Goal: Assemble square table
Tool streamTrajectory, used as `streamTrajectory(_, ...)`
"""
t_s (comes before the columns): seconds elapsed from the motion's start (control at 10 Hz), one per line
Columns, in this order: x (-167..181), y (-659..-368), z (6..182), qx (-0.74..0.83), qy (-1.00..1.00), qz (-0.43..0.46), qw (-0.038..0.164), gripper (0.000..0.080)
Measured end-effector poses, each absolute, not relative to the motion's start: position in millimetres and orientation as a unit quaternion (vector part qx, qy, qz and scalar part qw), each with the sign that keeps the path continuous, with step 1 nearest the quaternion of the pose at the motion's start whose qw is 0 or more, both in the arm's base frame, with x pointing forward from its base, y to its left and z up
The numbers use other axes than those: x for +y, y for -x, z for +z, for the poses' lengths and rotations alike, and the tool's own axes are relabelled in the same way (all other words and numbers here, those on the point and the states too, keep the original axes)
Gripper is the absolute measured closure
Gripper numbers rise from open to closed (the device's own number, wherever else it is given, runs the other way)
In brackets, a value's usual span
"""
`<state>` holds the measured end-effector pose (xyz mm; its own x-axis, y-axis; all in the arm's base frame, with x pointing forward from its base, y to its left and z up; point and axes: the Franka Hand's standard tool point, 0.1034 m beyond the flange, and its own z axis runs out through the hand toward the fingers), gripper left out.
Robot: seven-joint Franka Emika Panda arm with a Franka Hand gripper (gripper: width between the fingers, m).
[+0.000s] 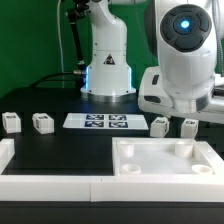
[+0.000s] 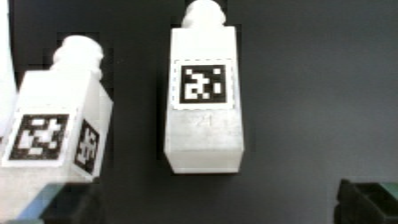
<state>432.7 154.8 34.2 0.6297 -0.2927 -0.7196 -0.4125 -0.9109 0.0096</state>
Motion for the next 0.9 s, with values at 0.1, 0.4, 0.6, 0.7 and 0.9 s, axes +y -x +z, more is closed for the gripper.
streamTrajectory(0.1,158,-423,30.3,0.202,0.893,0.394,0.085,0.0151)
streamTrajectory(0.4,164,-408,14.8,0.206,0.877,0.418,0.117,0.0151)
streamTrajectory(0.6,163,-409,14.8,0.205,0.877,0.418,0.116,0.0151)
streamTrajectory(0.7,163,-409,14.7,0.206,0.877,0.418,0.116,0.0151)
streamTrajectory(0.9,164,-407,12.9,0.21,0.874,0.421,0.12,0.0151)
